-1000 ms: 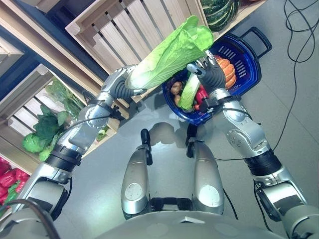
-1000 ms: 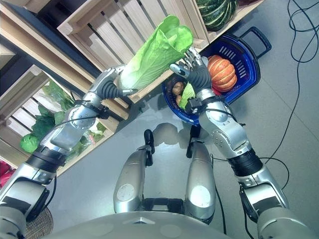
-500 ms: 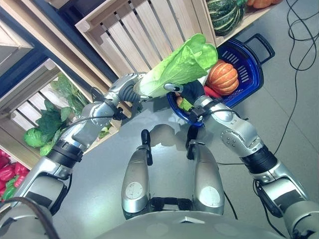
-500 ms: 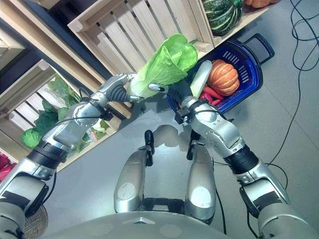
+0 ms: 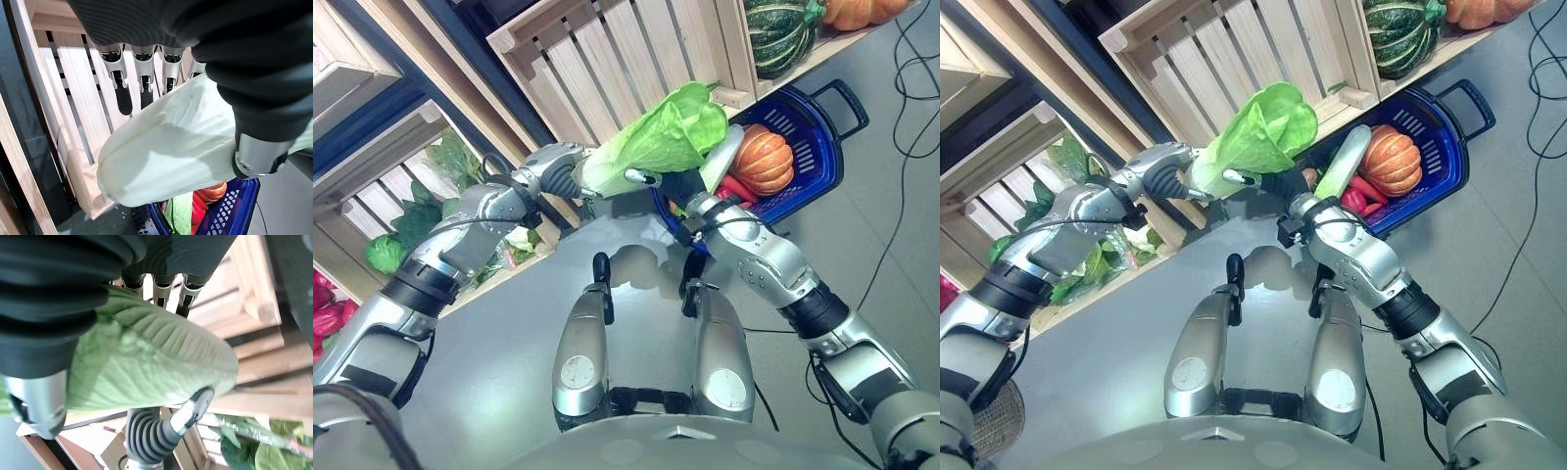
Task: Pick up fruits and vegetables into the basket
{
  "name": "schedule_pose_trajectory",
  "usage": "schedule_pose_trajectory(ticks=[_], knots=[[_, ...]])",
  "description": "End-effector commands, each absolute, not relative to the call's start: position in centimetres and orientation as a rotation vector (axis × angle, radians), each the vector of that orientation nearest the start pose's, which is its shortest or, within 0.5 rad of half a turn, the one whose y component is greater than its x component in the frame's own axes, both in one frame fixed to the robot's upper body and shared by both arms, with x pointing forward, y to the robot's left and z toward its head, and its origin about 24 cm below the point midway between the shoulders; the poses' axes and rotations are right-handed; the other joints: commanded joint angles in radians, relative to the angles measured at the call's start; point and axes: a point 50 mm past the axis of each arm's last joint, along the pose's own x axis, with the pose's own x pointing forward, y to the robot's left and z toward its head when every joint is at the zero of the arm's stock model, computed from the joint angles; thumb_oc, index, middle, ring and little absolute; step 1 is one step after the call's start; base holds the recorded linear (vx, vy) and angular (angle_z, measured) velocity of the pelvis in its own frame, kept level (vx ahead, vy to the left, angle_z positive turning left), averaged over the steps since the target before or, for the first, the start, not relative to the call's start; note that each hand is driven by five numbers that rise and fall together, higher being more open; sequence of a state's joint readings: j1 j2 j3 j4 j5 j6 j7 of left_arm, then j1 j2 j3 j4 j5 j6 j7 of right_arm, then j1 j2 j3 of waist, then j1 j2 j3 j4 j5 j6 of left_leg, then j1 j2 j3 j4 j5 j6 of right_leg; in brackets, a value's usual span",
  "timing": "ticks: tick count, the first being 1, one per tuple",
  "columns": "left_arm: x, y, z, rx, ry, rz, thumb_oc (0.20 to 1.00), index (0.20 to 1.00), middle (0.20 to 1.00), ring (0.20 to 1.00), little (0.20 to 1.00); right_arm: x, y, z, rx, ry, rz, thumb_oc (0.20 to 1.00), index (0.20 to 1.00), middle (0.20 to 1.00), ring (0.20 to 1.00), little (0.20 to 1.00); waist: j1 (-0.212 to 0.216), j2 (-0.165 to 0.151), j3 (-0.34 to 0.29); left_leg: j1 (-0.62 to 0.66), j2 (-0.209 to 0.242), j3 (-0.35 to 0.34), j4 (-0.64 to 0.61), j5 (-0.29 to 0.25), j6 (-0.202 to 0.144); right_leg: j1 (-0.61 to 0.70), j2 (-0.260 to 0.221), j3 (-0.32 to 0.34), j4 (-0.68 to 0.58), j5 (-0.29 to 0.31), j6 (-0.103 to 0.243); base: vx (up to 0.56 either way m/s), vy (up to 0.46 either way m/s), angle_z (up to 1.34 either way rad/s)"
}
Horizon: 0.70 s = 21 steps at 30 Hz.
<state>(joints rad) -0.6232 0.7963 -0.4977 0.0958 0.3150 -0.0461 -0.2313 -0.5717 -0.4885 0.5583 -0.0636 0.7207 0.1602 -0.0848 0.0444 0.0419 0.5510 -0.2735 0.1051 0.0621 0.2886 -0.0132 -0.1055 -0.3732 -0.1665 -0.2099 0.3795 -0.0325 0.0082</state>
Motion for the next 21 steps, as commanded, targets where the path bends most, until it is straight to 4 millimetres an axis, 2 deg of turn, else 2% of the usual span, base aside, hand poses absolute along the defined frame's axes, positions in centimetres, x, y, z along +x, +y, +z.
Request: schedule_pose_trajectory(ticks=[1,6,9,12,16,17,21], knots=[[30.0,9.9,16.1,1.179,-0.448,-0.771,1.0,1.0,1.0,1.0,1.0,27.4,-2.4,21.1,0.148,-0.455,0.831,0.2,0.2,0.2,0.2,0.2,-0.02,-0.012,-0.071,-0.024,-0.037,0.049,-0.003,-0.048,0.069,0.065,-0.014,0.036,-0.085,-0.027,0.084,-0.03,0.0,-0.02],[29.8,11.5,14.1,1.024,-0.252,-0.757,1.0,1.0,1.0,1.0,1.0,26.7,-5.5,23.7,0.077,-0.651,0.699,0.2,0.2,0.2,0.2,0.2,-0.037,-0.002,-0.058,-0.03,-0.032,0.056,-0.003,-0.048,0.068,0.049,-0.009,0.034,-0.073,-0.03,0.084,-0.04,0.005,-0.02],[28.9,12.6,11.6,0.88,-0.095,-0.771,1.0,1.0,1.0,1.0,1.0,26.0,-8.5,25.0,0.031,-0.763,0.602,0.2,0.2,0.2,0.2,0.2,-0.051,0.006,-0.047,-0.038,-0.03,0.063,0.0,-0.049,0.068,0.033,-0.005,0.033,-0.061,-0.033,0.082,-0.06,0.02,-0.08],[27.4,14.0,8.1,0.753,0.064,-0.766,1.0,1.0,1.0,1.0,1.0,24.9,-12.1,26.0,-0.032,-0.893,0.466,0.2,0.2,0.2,0.2,0.2,-0.073,0.017,-0.031,-0.052,-0.029,0.077,0.006,-0.054,0.07,0.0,0.002,0.034,-0.035,-0.04,0.078,-0.08,0.044,-0.08],[25.7,15.5,4.4,0.572,0.242,-0.75,1.0,1.0,1.0,1.0,1.0,24.0,-15.2,26.2,-0.072,-0.974,0.297,0.2,0.2,0.2,0.2,0.2,-0.096,0.025,-0.031,-0.076,-0.026,0.095,0.016,-0.065,0.069,-0.038,0.009,0.04,-0.011,-0.055,0.071,-0.05,0.05,-0.14],[24.8,15.8,2.8,0.507,0.299,-0.737,1.0,1.0,1.0,1.0,1.0,23.8,-16.6,26.2,-0.077,-0.992,0.219,0.2,0.2,0.2,0.2,0.2,-0.107,0.029,-0.031,-0.088,-0.023,0.105,0.02,-0.069,0.069,-0.056,0.011,0.042,-0.001,-0.06,0.068,-0.05,0.06,-0.15],[22.3,16.7,-0.9,0.361,0.438,-0.687,1.0,1.0,1.0,1.0,1.0,22.9,-20.0,25.5,-0.045,-1.013,0.068,0.2,0.2,0.2,0.2,0.2,-0.127,0.04,-0.031,-0.121,-0.02,0.126,0.025,-0.07,0.069,-0.105,0.015,0.046,0.026,-0.073,0.062,-0.04,0.054,-0.16]])
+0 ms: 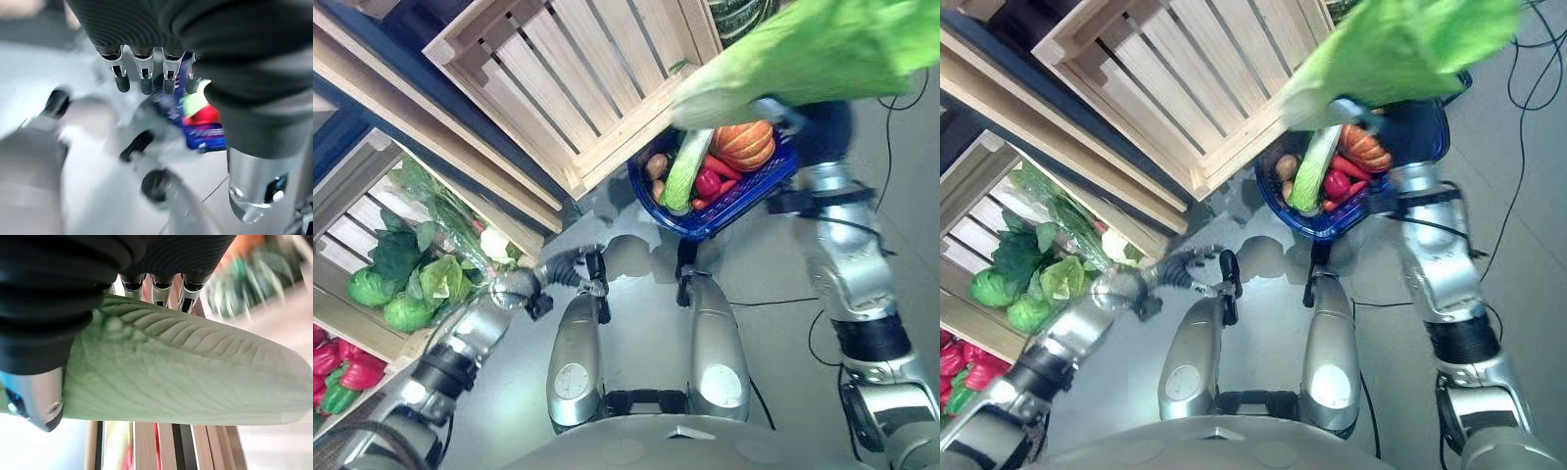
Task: Pick up fruits and vegetables into the basket
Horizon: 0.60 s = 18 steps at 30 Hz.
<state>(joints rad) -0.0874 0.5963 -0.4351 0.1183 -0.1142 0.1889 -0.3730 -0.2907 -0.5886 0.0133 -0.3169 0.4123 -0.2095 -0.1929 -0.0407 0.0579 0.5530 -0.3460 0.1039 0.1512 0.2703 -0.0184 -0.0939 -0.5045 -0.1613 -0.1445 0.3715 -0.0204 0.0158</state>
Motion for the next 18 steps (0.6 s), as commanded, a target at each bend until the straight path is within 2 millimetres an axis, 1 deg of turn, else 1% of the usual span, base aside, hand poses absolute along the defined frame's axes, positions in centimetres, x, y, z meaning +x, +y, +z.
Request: schedule_pose_trajectory(ticks=[1,2,4,7,9,10,12,16,17,18], knots=[[21.9,16.8,-1.4,0.347,0.455,-0.68,1.0,1.0,1.0,1.0,1.0,22.8,-20.4,25.4,-0.038,-1.015,0.048,0.2,0.2,0.2,0.2,0.2,-0.044,0.026,-0.033,-0.053,-0.018,0.039,0.043,-0.065,0.057,0.02,0.01,-0.019,0.037,-0.087,0.054,-0.04,0.017,-0.1],[21.0,17.0,-2.6,0.317,0.497,-0.656,1.0,1.0,1.0,1.0,1.0,22.5,-21.4,25.0,-0.012,-1.018,0.005,0.2,0.2,0.2,0.2,0.2,-0.048,0.028,-0.033,-0.065,-0.017,0.046,0.043,-0.064,0.058,0.003,0.01,-0.02,0.046,-0.091,0.052,-0.04,0.002,-0.08],[20.2,17.1,-3.8,0.273,0.537,-0.628,1.0,1.0,1.0,1.0,1.0,22.2,-22.4,24.6,0.006,-1.02,-0.05,0.2,0.2,0.2,0.2,0.2,-0.05,0.032,-0.033,-0.082,-0.018,0.05,0.044,-0.061,0.058,-0.016,0.01,-0.022,0.055,-0.095,0.051,-0.04,-0.009,-0.09],[19.3,17.1,-4.9,0.218,0.571,-0.588,1.0,1.0,1.0,1.0,1.0,22.2,-23.2,24.1,0.022,-1.023,-0.123,0.2,0.2,0.2,0.2,0.2,-0.049,0.039,-0.033,-0.111,-0.019,0.055,0.047,-0.057,0.059,-0.053,0.006,-0.028,0.074,-0.1,0.049,-0.04,-0.019,-0.07],[19.2,17.1,-5.2,0.2,0.574,-0.573,1.0,1.0,1.0,1.0,1.0,22.6,-23.6,23.7,0.05,-1.005,-0.149,0.2,0.2,0.2,0.2,0.2,-0.046,0.044,-0.033,-0.13,-0.02,0.055,0.054,-0.054,0.059,-0.074,0.003,-0.031,0.088,-0.103,0.047,0.02,-0.03,0.0],[19.0,17.0,-5.5,0.181,0.586,-0.571,1.0,1.0,1.0,1.0,1.0,23.0,-23.8,23.2,0.043,-0.982,-0.189,0.2,0.2,0.2,0.2,0.2,-0.042,0.048,-0.033,-0.125,-0.024,0.043,0.064,-0.08,0.052,-0.073,0.0,-0.022,0.108,-0.134,0.056,0.07,-0.025,0.03],[18.9,16.8,-5.7,0.163,0.594,-0.572,1.0,1.0,1.0,1.0,1.0,23.5,-24.1,22.8,0.032,-0.967,-0.237,0.2,0.2,0.2,0.2,0.2,-0.036,0.054,-0.033,-0.14,-0.028,0.041,0.072,-0.081,0.052,-0.087,-0.003,-0.025,0.119,-0.139,0.055,0.04,-0.01,0.01],[18.8,16.4,-6.0,0.146,0.613,-0.579,1.0,1.0,1.0,1.0,1.0,25.9,-25.0,20.9,-0.012,-0.846,-0.383,0.2,0.2,0.2,0.2,0.2,-0.019,0.068,-0.033,-0.186,-0.032,0.036,0.091,-0.078,0.052,-0.133,-0.013,-0.033,0.147,-0.141,0.052,-0.01,-0.037,0.07],[18.7,16.3,-6.2,0.153,0.62,-0.577,1.0,1.0,1.0,1.0,1.0,26.7,-25.4,20.3,0.036,-0.79,-0.396,0.2,0.2,0.2,0.2,0.2,-0.012,0.072,-0.033,-0.2,-0.033,0.034,0.096,-0.076,0.053,-0.147,-0.015,-0.035,0.151,-0.139,0.051,-0.01,-0.062,0.09],[18.7,16.2,-6.4,0.157,0.627,-0.579,1.0,1.0,1.0,1.0,1.0,27.3,-25.6,19.8,0.046,-0.759,-0.413,0.2,0.2,0.2,0.2,0.2,-0.007,0.075,-0.033,-0.212,-0.035,0.03,0.1,-0.075,0.054,-0.157,-0.016,-0.036,0.158,-0.14,0.05,0.0,-0.072,0.12]])
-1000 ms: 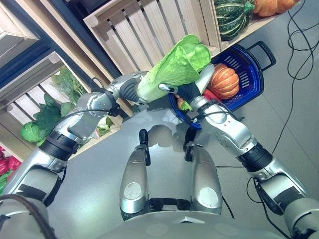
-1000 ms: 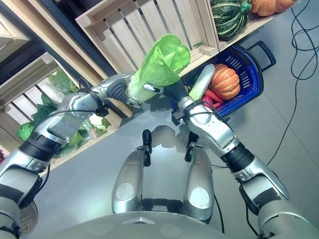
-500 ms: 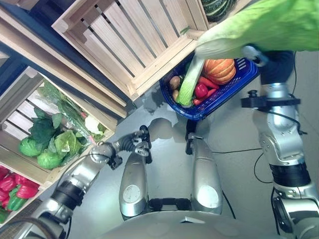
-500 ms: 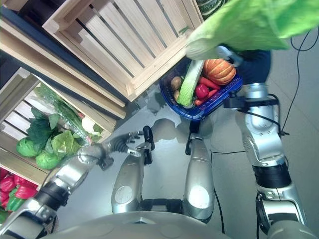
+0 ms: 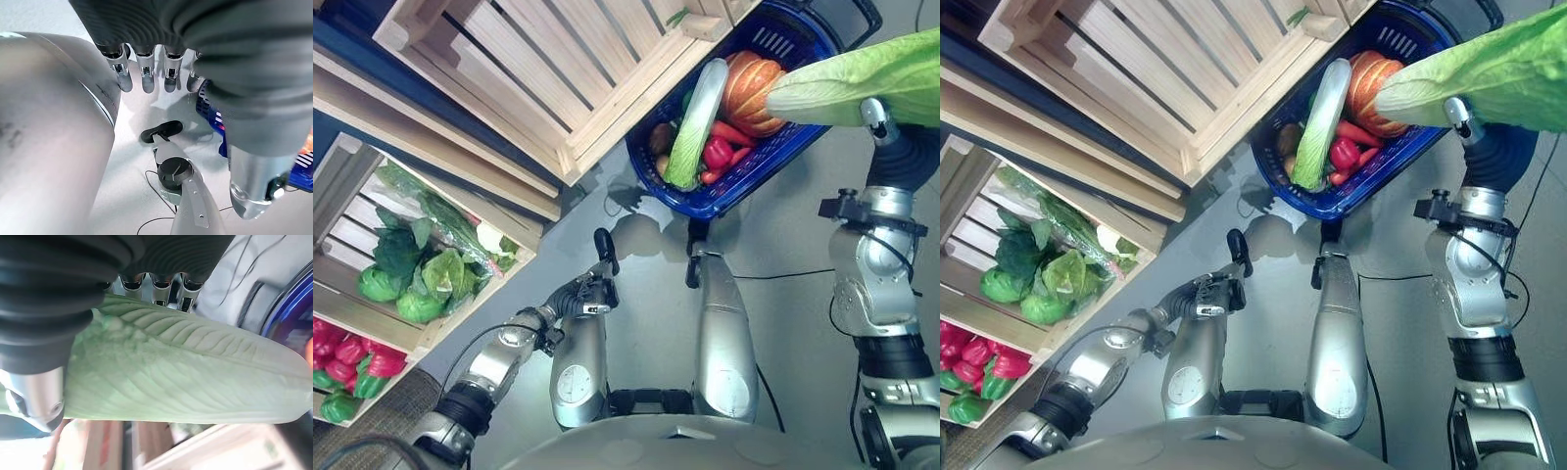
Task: Pick up fruits and vegetables into the basket
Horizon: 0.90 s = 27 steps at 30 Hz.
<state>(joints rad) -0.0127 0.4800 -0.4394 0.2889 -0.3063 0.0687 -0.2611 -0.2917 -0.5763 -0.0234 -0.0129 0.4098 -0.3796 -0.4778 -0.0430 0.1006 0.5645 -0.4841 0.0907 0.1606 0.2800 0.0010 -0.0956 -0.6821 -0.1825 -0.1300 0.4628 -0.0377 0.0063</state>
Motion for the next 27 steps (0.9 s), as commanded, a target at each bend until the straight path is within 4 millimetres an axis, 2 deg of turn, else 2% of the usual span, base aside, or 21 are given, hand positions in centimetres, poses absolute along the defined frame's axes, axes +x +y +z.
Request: schedule_pose_trajectory(ticks=[1,6,12,20,24,27], knots=[[18.7,16.1,-6.5,0.162,0.634,-0.577,1.0,1.0,1.0,1.0,1.0,28.0,-25.9,19.3,0.04,-0.722,-0.433,0.2,0.2,0.2,0.2,0.2,0.003,0.035,-0.045,-0.088,-0.022,0.017,0.096,-0.094,0.055,0.008,0.003,-0.052,0.071,-0.122,0.058,0.0,-0.057,0.11],[19.0,15.7,-6.9,0.151,0.652,-0.593,1.0,1.0,1.0,1.0,1.0,31.4,-27.3,18.4,0.094,-0.553,-0.46,0.2,0.2,0.2,0.2,0.2,0.043,0.06,-0.045,-0.153,-0.032,0.003,0.115,-0.088,0.058,-0.057,-0.002,-0.061,0.11,-0.129,0.049,0.0,-0.06,0.13],[19.5,14.8,-7.3,0.161,0.664,-0.618,1.0,1.0,1.0,1.0,1.0,35.0,-29.4,17.9,0.109,-0.354,-0.545,0.2,0.2,0.2,0.2,0.2,0.095,0.106,-0.045,-0.231,-0.047,-0.011,0.137,-0.083,0.063,-0.142,-0.021,-0.072,0.162,-0.14,0.037,0.0,-0.036,0.15],[19.8,14.1,-7.4,0.167,0.629,-0.644,1.0,1.0,1.0,1.0,1.0,37.2,-30.0,17.6,0.114,-0.185,-0.551,0.2,0.2,0.2,0.2,0.2,0.136,0.159,-0.045,-0.302,-0.065,-0.029,0.158,-0.079,0.071,-0.235,-0.031,-0.062,0.225,-0.162,0.023,0.01,0.013,0.13],[20.0,13.9,-7.3,0.175,0.608,-0.656,1.0,1.0,1.0,1.0,1.0,37.5,-31.3,17.8,0.064,-0.118,-0.602,0.2,0.2,0.2,0.2,0.2,0.154,0.176,-0.045,-0.329,-0.067,-0.032,0.165,-0.077,0.075,-0.268,-0.039,-0.062,0.244,-0.167,0.022,-0.01,-0.003,0.08],[19.9,13.9,-7.5,0.176,0.601,-0.655,1.0,1.0,1.0,1.0,1.0,37.5,-32.2,17.7,0.105,-0.071,-0.632,0.2,0.2,0.2,0.2,0.2,0.164,0.185,-0.045,-0.346,-0.067,-0.037,0.169,-0.076,0.075,-0.288,-0.045,-0.059,0.261,-0.172,0.022,-0.01,-0.002,0.06]])
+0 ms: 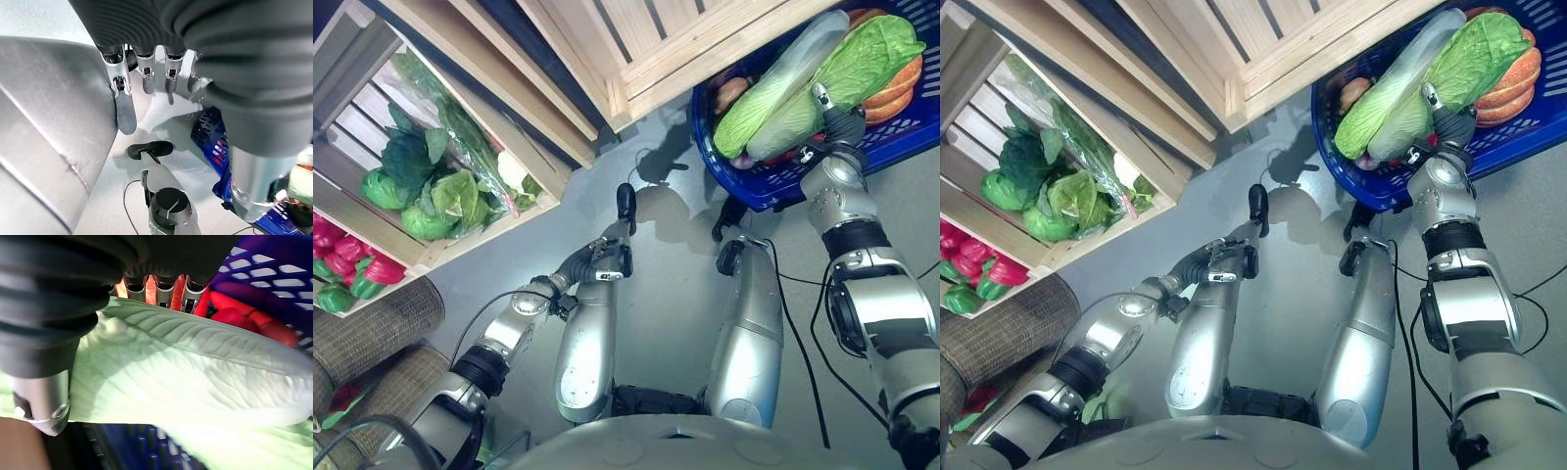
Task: Pick up fruits and vegetables into the basket
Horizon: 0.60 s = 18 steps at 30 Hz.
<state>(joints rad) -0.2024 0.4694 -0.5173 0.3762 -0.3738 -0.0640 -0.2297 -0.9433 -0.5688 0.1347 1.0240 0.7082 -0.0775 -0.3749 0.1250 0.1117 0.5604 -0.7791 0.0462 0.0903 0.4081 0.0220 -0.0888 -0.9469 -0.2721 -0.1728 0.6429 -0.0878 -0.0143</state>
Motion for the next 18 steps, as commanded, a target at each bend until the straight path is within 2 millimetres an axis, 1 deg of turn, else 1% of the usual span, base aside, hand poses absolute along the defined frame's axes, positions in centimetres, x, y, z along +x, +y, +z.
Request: schedule_pose_trajectory(ticks=[1,3,6,7,8,9,11,12,15,18], knots=[[19.9,13.8,-7.5,0.18,0.597,-0.653,1.0,1.0,1.0,1.0,1.0,37.4,-32.5,17.5,0.124,-0.055,-0.642,0.2,0.2,0.2,0.2,0.2,-0.001,0.177,-0.04,-0.056,-0.023,0.031,0.042,-0.096,0.069,-0.029,0.043,-0.016,0.087,-0.124,0.042,-0.01,-0.006,0.06],[19.8,13.7,-7.6,0.191,0.586,-0.656,1.0,1.0,1.0,1.0,1.0,37.3,-33.1,17.2,0.175,-0.019,-0.66,0.2,0.2,0.2,0.2,0.2,0.007,0.184,-0.04,-0.069,-0.024,0.026,0.045,-0.096,0.071,-0.046,0.038,-0.015,0.102,-0.13,0.041,-0.01,-0.004,0.03],[19.8,13.8,-7.6,0.197,0.581,-0.655,1.0,1.0,1.0,1.0,1.0,37.2,-33.4,16.7,0.206,0.023,-0.669,0.2,0.2,0.2,0.2,0.2,0.01,0.187,-0.04,-0.081,-0.025,0.022,0.049,-0.096,0.072,-0.06,0.037,-0.011,0.112,-0.134,0.04,-0.01,-0.009,0.06],[19.7,13.8,-7.7,0.2,0.581,-0.653,1.0,1.0,1.0,1.0,1.0,37.2,-33.4,16.4,0.221,0.047,-0.665,0.36,0.36,0.36,0.36,0.36,0.01,0.187,-0.04,-0.084,-0.026,0.021,0.05,-0.097,0.072,-0.064,0.038,-0.01,0.115,-0.135,0.039,-0.02,-0.016,0.06],[19.7,13.8,-7.7,0.203,0.578,-0.652,1.0,1.0,1.0,1.0,1.0,37.2,-33.5,16.0,0.24,0.073,-0.668,0.796,0.796,0.796,0.796,0.796,0.01,0.187,-0.04,-0.088,-0.026,0.02,0.053,-0.098,0.073,-0.069,0.039,-0.009,0.118,-0.136,0.038,-0.02,-0.024,0.06],[19.7,13.7,-7.8,0.205,0.575,-0.65,1.0,1.0,1.0,1.0,1.0,37.1,-33.5,15.6,0.249,0.094,-0.686,1.0,1.0,1.0,1.0,1.0,0.01,0.187,-0.04,-0.093,-0.025,0.02,0.055,-0.098,0.074,-0.073,0.04,-0.007,0.118,-0.135,0.037,-0.03,-0.028,0.06],[19.7,13.7,-8.0,0.204,0.574,-0.644,1.0,1.0,1.0,1.0,1.0,36.9,-33.6,15.2,0.278,0.1,-0.695,1.0,1.0,1.0,1.0,1.0,0.009,0.183,-0.04,-0.092,-0.024,0.02,0.055,-0.099,0.075,-0.071,0.043,-0.007,0.117,-0.134,0.036,-0.03,-0.032,0.05],[19.6,13.7,-8.1,0.202,0.569,-0.637,1.0,1.0,1.0,1.0,1.0,36.7,-33.7,14.6,0.288,0.094,-0.721,1.0,1.0,1.0,1.0,1.0,0.005,0.179,-0.04,-0.086,-0.024,0.019,0.053,-0.101,0.075,-0.064,0.048,-0.008,0.113,-0.134,0.036,0.0,0.0,0.0],[19.6,13.6,-8.1,0.188,0.568,-0.627,1.0,1.0,1.0,1.0,1.0,36.4,-33.7,14.0,0.259,0.072,-0.756,1.0,1.0,1.0,1.0,1.0,-0.002,0.17,-0.04,-0.066,-0.022,0.023,0.044,-0.101,0.074,-0.041,0.056,-0.009,0.098,-0.13,0.037,0.0,0.0,0.0],[19.5,13.8,-8.3,0.169,0.575,-0.597,1.0,1.0,1.0,1.0,1.0,35.9,-33.3,13.8,0.186,-0.048,-0.789,1.0,1.0,1.0,1.0,1.0,-0.021,0.152,-0.04,-0.003,-0.019,0.033,0.011,-0.096,0.067,0.026,0.068,-0.019,0.056,-0.119,0.04,-0.04,0.012,-0.02]])
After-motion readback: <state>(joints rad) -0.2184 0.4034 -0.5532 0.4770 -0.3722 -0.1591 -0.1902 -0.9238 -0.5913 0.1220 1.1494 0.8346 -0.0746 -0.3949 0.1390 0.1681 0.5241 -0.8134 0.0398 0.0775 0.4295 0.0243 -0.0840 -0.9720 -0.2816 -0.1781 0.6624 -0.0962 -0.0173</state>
